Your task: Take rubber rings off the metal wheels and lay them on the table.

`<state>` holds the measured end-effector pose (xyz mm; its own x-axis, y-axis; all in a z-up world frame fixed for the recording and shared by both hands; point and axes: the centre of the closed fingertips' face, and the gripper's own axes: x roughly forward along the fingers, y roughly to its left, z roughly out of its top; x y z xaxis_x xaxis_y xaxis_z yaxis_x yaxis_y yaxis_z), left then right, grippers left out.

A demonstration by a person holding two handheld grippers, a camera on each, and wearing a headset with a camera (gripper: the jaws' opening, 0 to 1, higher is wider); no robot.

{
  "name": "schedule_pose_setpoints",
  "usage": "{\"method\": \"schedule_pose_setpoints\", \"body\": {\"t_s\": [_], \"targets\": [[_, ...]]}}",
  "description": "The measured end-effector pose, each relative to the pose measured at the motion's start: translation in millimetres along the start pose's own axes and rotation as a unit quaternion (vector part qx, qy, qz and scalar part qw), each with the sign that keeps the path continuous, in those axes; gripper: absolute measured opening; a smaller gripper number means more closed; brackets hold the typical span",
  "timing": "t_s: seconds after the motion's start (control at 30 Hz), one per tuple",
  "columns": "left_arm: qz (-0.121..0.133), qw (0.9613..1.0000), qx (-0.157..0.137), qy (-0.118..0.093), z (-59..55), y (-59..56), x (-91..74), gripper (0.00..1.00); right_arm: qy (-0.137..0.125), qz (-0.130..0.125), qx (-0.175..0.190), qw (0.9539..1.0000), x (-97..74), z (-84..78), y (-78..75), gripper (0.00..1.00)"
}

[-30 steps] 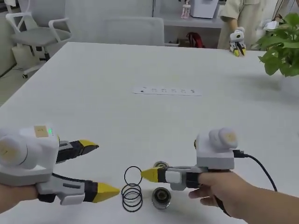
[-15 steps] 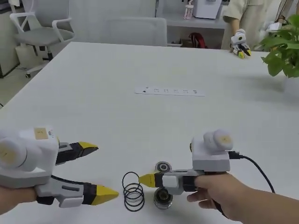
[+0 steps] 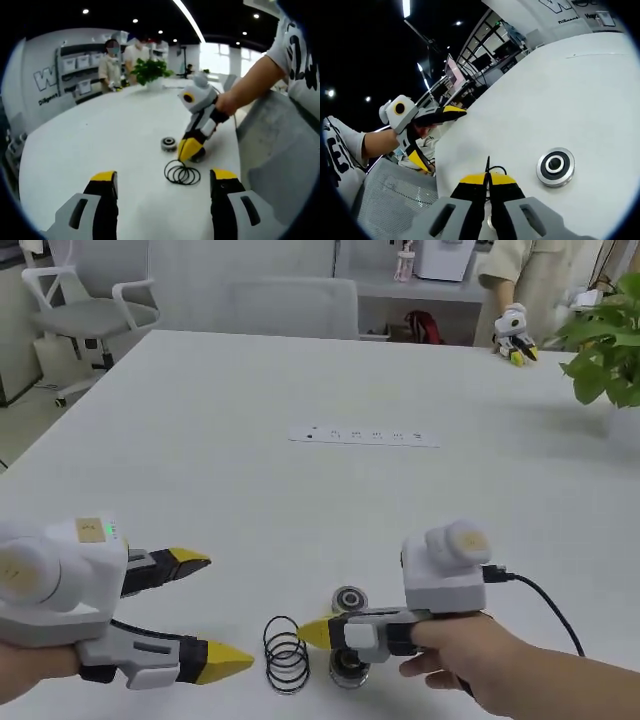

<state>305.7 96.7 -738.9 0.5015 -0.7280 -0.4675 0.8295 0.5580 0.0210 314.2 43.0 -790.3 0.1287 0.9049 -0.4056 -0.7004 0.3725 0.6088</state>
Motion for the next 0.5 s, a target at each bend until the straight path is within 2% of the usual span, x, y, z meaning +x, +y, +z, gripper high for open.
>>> {"method": "schedule_pose_setpoints", "body": {"t_s": [0.1, 0.27, 0.5], "targets": [[0.002, 1.0, 0.001, 0.0, -0.1, 1.6, -0.3, 0.76, 0.005, -0.015, -0.013, 0.9998, 0.7, -1.2, -4.9, 0.0], [0.003, 1.0, -0.001, -0.001, 0.6, 2.0, -0.3, 0.76, 0.009, -0.023, -0.027, 0.9993, 0.9, -1.8, -7.4, 0.0], [0.002, 1.0, -0.001, 0.0, 0.4, 1.6, 0.4, 0.76, 0.012, -0.036, -0.045, 0.9983, -0.2, -1.3, -11.8, 0.1]]}}
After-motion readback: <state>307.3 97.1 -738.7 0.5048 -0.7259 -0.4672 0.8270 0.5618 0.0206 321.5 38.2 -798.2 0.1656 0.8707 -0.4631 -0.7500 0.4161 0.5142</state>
